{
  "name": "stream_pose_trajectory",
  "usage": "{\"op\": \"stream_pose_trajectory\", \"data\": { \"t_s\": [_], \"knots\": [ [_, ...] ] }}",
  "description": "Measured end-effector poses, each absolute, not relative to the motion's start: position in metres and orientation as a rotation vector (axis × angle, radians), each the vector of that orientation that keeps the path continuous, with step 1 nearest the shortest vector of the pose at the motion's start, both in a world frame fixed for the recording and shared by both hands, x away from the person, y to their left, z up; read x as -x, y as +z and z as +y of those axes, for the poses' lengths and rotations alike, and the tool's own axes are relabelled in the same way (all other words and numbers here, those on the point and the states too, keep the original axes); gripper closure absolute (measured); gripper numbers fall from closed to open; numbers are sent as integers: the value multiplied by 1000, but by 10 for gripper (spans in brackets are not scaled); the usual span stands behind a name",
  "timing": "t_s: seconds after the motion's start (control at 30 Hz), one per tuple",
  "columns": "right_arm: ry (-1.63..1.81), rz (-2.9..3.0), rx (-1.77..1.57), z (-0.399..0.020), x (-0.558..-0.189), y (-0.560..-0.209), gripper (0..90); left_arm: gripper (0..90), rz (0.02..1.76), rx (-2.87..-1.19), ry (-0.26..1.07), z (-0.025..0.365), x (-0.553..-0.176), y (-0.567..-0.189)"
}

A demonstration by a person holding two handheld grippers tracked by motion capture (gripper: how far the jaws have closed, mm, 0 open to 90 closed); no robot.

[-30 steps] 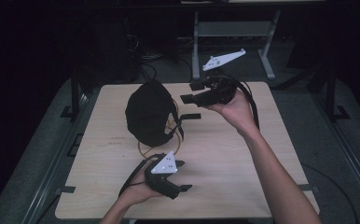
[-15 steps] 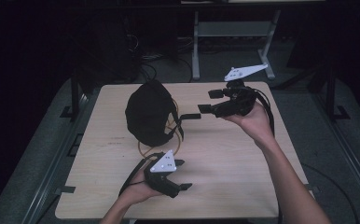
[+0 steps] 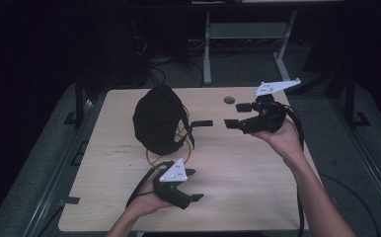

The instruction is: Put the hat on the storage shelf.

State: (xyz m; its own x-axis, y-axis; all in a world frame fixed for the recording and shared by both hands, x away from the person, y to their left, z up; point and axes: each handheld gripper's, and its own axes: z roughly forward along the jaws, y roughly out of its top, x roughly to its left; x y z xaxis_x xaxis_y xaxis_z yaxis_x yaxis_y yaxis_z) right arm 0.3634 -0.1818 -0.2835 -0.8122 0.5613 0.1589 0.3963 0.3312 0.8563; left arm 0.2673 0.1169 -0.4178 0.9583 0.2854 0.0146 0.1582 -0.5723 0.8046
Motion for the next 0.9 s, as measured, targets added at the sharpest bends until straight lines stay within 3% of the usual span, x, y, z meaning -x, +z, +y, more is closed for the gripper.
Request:
{"op": "stream_pose_trajectory", "data": {
  "t_s": [0.9],
  "knots": [
    [1456,2414,-1010,-233,-334,-331,178,217,316,-2201,169,114,-267,-422]
  ]
}}
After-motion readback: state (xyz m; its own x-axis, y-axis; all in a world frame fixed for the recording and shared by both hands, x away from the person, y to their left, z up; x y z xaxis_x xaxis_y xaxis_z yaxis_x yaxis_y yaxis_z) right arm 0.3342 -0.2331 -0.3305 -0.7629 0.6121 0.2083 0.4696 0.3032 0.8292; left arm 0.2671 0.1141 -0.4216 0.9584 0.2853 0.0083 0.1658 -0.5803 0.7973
